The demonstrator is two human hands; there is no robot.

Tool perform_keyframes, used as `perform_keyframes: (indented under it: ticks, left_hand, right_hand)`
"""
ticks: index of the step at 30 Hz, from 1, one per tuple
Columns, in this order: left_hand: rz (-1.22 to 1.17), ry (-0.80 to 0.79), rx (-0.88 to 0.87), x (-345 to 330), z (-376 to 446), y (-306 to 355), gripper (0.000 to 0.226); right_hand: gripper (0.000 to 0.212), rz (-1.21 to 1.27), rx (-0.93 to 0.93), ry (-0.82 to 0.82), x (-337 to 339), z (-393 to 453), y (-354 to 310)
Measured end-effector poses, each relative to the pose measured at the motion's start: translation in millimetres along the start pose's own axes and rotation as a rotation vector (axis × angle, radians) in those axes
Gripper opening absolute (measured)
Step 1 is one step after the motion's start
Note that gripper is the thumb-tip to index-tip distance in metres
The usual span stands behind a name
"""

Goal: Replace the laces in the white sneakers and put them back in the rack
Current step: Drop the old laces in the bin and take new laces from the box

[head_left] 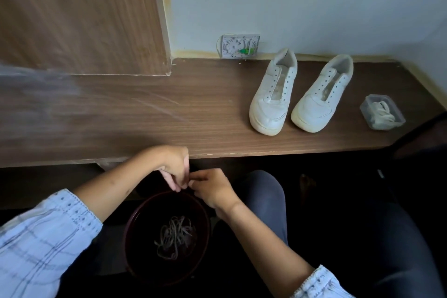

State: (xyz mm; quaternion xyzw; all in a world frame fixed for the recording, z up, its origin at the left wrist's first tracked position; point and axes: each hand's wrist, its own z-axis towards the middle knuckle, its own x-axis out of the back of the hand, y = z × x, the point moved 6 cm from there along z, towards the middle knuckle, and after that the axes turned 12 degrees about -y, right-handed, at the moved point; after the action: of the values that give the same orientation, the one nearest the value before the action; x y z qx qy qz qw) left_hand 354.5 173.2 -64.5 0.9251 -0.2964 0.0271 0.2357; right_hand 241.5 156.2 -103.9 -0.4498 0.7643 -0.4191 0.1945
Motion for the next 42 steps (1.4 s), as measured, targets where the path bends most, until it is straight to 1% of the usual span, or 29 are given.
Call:
perform_keyframes:
  ticks: [4, 6, 8, 11, 14, 16, 17, 19, 20, 21, 22, 23, 24, 26, 29, 31, 33, 35, 36, 37, 39, 40, 41, 42]
  left_hand:
    - [-0.003, 0.087, -0.144, 9.7, -0.3, 39.6, 0.02]
    - [-0.033, 0.138, -0.241, 15.3, -0.3, 64.2, 0.021]
    - [-0.081, 0.238, -0.343, 23.3, 1.8, 88.7, 0.022]
    - [-0.164, 0.394, -0.473, 31.3, 10.7, 118.5, 0.016]
    - [-0.148, 0.592, -0.594, 35.1, 23.6, 142.7, 0.018]
    - [-0.131, 0.729, -0.636, 34.1, 33.6, 155.6, 0.029]
    - [-0.129, 0.776, -0.638, 33.3, 42.1, 160.5, 0.039]
    - [-0.109, 0.82, -0.617, 29.6, 59.7, 173.9, 0.063]
    - [-0.104, 0.823, -0.602, 27.9, 67.3, 179.9, 0.073]
    - [-0.12, 0.817, -0.583, 25.5, 75.6, 186.0, 0.081]
    - [-0.149, 0.812, -0.553, 21.8, 82.5, 192.0, 0.086]
    - [-0.177, 0.831, -0.523, 17.8, 88.3, 196.2, 0.088]
    - [-0.19, 0.868, -0.502, 12.8, 92.4, 200.3, 0.088]
    - [-0.202, 0.941, -0.479, 2.5, 96.0, 209.9, 0.088]
    - [-0.241, 0.968, -0.459, -8.6, 105.8, 225.3, 0.088]
    - [-0.261, 1.011, -0.497, -12.1, 107.4, 234.2, 0.089]
    - [-0.27, 1.039, -0.554, -16.7, 108.2, 241.6, 0.09]
    - [-0.265, 1.034, -0.587, -21.7, 111.3, 247.1, 0.092]
    - [-0.265, 1.028, -0.597, -22.3, 113.0, 249.2, 0.093]
    - [-0.268, 1.026, -0.612, -20.9, 114.3, 251.9, 0.091]
    - [-0.279, 1.043, -0.654, -14.9, 114.6, 255.9, 0.08]
    - [-0.275, 1.064, -0.675, -11.2, 113.6, 257.2, 0.073]
    - [-0.267, 1.085, -0.692, -8.1, 113.1, 258.2, 0.067]
    - [-0.265, 1.097, -0.702, -5.9, 112.8, 258.9, 0.062]
  right_hand:
    - [0.022, 0.037, 0.146, 0.068, 48.9, -10.5, -25.9]
    - [0.028, 0.055, 0.215, 0.121, 79.9, -19.3, -38.2]
    - [0.027, 0.044, 0.261, 0.211, 110.8, -28.0, -46.3]
    - [0.026, 0.001, 0.307, 0.344, 148.7, -37.5, -51.5]
    - [0.018, -0.042, 0.344, 0.457, 181.9, -50.3, -53.7]
    - [0.015, -0.124, 0.351, 0.54, 204.1, -60.0, -54.0]
    - [0.015, -0.186, 0.339, 0.588, 214.2, -63.9, -53.3]
    - [0.023, -0.338, 0.32, 0.678, 235.7, -67.2, -50.0]
    - [0.031, -0.467, 0.298, 0.704, 243.5, -64.2, -48.2]
    - [0.042, -0.627, 0.25, 0.708, 250.9, -59.7, -45.7]
    - [0.051, -0.766, 0.182, 0.678, 258.6, -53.1, -39.8]
    - [0.056, -0.85, 0.117, 0.625, 264.8, -45.2, -32.4]
    - [0.055, -0.874, 0.072, 0.57, 269.7, -38.7, -24.6]
    - [0.05, -0.859, 0.059, 0.514, 277.7, -29.7, -16.0]
    - [0.036, -0.852, 0.145, 0.617, 294.5, -32.4, -17.0]
    - [0.027, -0.872, 0.183, 0.665, 309.1, -37.6, -14.4]
    - [0.022, -0.846, 0.198, 0.589, 323.1, -43.6, -10.0]
    - [0.016, -0.701, 0.233, 0.46, 337.7, -53.8, -13.0]
    - [0.013, -0.627, 0.252, 0.461, 347.5, -62.4, -18.2]
    - [0.012, -0.585, 0.275, 0.542, 363.1, -72.7, -26.0]
    - [0.013, -0.614, 0.258, 0.84, 403.6, -97.8, -42.4]
    - [0.014, -0.654, 0.199, 0.983, 424.8, -106.7, -48.0]
    - [0.016, -0.688, 0.122, 1.083, 445.8, -111.7, -52.6]
    - [0.017, -0.714, 0.022, 1.129, 465.2, -111.1, -55.3]
